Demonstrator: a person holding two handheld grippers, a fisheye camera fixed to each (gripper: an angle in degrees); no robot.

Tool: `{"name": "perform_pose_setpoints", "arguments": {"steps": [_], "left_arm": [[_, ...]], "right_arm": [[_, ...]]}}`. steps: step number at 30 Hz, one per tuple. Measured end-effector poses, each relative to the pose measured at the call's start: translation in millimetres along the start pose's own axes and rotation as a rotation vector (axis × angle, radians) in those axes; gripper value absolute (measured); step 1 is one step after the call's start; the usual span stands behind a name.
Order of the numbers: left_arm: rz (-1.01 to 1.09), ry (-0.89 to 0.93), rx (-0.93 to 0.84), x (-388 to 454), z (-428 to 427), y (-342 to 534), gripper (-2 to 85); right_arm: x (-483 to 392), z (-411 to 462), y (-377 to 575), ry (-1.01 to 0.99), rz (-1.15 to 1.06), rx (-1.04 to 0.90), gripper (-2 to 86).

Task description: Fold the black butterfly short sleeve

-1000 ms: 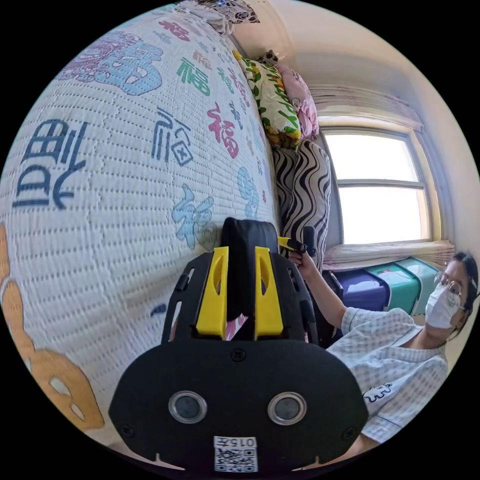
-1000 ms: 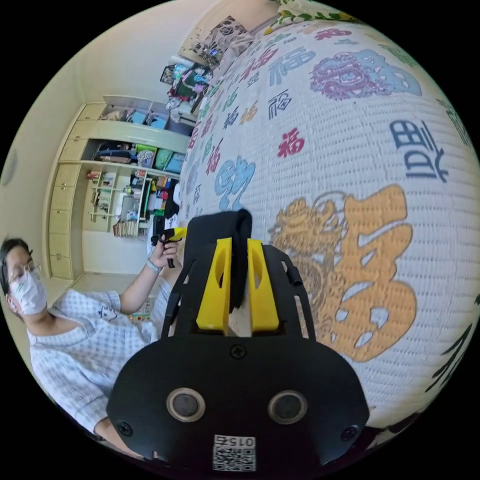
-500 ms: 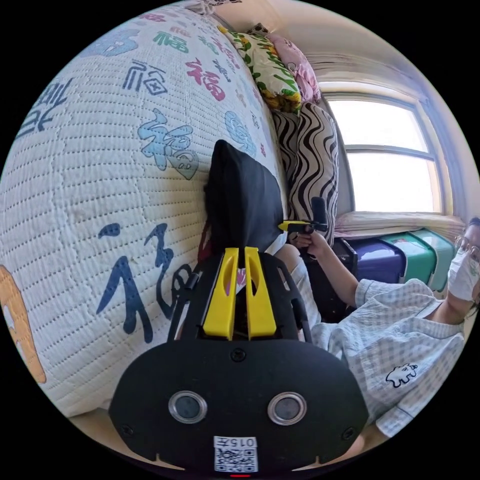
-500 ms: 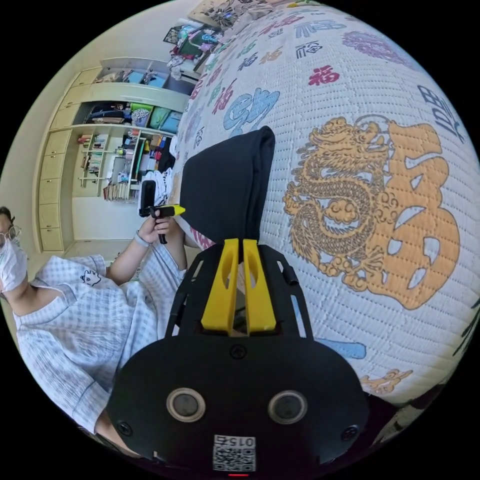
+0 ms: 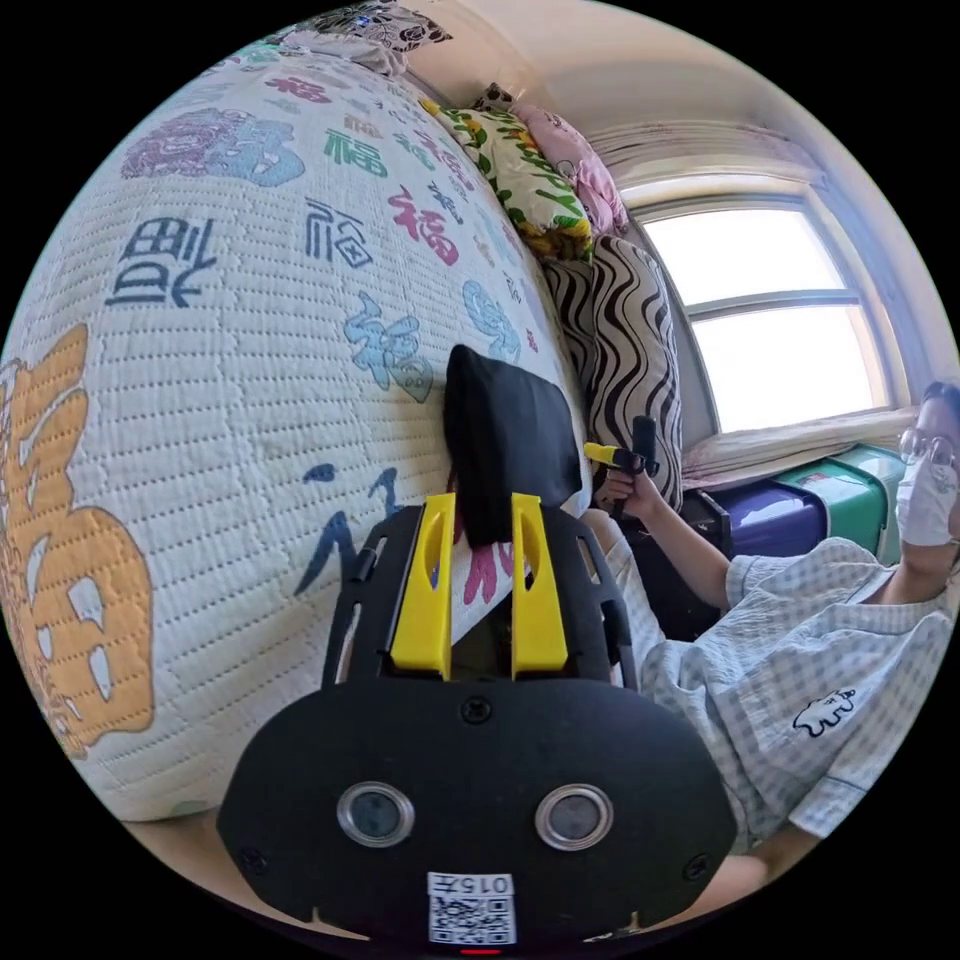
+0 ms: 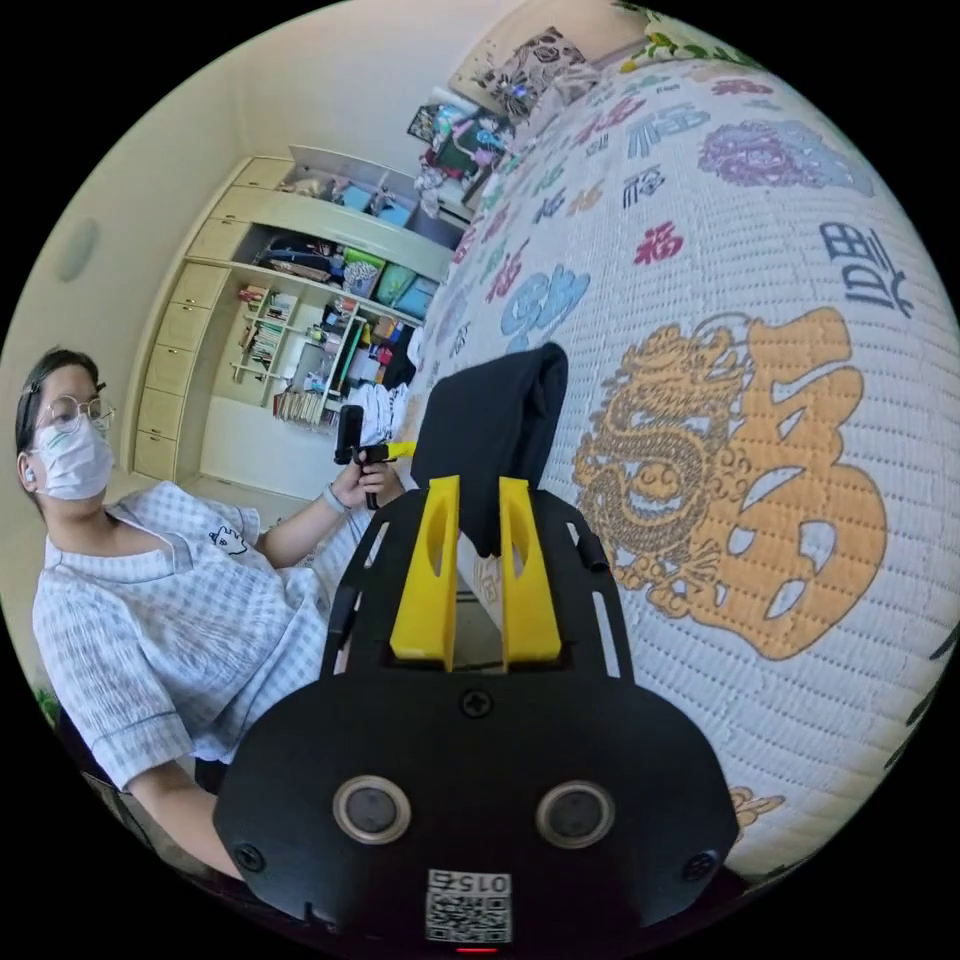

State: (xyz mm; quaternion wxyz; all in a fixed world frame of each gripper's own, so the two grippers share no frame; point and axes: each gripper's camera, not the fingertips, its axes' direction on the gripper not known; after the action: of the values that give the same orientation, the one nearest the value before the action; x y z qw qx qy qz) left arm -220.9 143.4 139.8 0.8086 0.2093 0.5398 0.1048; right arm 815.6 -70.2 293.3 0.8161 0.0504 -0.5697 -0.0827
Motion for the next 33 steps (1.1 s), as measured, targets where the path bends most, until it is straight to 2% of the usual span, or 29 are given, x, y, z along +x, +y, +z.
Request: {"name": "perform_pose_setpoints", "arguments": {"steps": [5,12,24,26,33], "left_arm": [[-0.013,0.1,-0.003,-12.6,-10.2,-4.9,13.9],[0.02,0.211,-0.041,-4.2,-15.1,-1.7,14.1],[0.033,0.276,-0.084,25.8,-48.2,31.7,8.9],[0.043,0.303,-0.08,32.8,-63.8,41.5,6.3],[0.084,0.27,-0.083,59.2,-143.4,77.7,5.1]], "right_arm": [[31.2,37.0,-31.3,-0.033,0.023,-0.051,12.2],[52.8,97.8,-74.0,-0.15,0.006,-0.129,13.6],[63.6,224.4,-142.1,-0.224,0.001,-0.213,7.9],[60.3,245.3,-152.5,-0.213,0.018,-0.209,6.6],[21.4,323.5,-192.3,-0.157,-0.038,-0.247,5.6]]}}
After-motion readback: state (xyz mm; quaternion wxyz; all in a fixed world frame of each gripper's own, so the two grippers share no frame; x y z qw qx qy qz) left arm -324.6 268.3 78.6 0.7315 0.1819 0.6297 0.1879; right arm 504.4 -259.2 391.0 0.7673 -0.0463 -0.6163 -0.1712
